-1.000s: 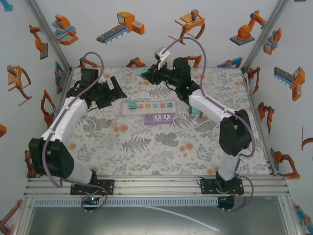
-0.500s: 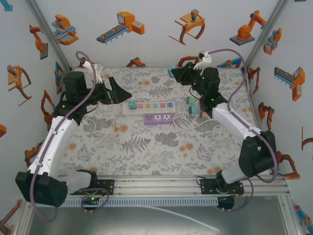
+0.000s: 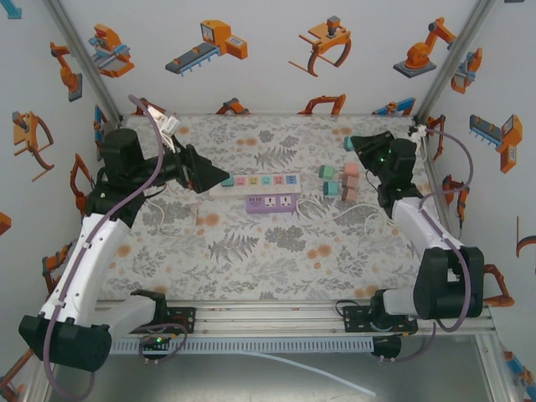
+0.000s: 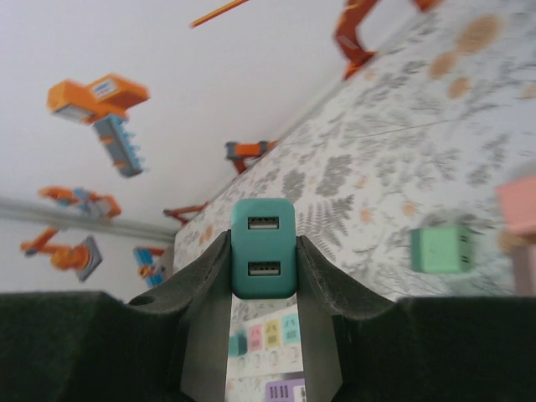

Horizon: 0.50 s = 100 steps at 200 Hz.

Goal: Pull the plug off the socket

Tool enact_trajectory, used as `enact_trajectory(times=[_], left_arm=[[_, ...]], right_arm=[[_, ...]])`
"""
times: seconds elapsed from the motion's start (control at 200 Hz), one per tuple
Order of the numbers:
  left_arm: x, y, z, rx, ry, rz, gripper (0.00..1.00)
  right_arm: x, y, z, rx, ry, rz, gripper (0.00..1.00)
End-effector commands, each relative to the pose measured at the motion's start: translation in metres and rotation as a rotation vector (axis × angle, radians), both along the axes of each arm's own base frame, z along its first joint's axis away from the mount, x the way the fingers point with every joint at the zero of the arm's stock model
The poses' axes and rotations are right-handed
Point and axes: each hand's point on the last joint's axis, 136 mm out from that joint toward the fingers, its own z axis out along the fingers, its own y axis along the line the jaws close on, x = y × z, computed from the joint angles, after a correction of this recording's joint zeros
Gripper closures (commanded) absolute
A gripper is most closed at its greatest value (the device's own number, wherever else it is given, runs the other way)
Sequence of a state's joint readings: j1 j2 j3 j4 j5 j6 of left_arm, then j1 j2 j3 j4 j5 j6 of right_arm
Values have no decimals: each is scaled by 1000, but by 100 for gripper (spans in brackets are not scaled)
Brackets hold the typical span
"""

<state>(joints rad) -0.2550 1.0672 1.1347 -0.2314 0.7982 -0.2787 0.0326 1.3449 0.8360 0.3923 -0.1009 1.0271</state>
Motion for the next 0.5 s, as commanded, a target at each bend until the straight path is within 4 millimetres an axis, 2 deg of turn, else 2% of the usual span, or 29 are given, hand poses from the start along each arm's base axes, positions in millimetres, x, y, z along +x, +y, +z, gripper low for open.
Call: enact_trajectory(times=[0.0,0.1,0.18,0.35,0.496], left_arm=[[-6,-4,4,2,-52,-49,3],[-5,-7,2,0,-43,-65,3],[-5,-8,-1,1,-41,-70,3],[-5,-8,-6,3,-23,-67,3],[-4,-8,-10,6,-14,-52,3]], right_arm=[[-12,-37,-21,53,104,-128,100],[-17,-60,-51,58,189,-178,100],[-13,-73,-72,73,238,-177,100],[12,-89,-104,75,301,-147,100],[37,-94,-134,54,352,-119,97]])
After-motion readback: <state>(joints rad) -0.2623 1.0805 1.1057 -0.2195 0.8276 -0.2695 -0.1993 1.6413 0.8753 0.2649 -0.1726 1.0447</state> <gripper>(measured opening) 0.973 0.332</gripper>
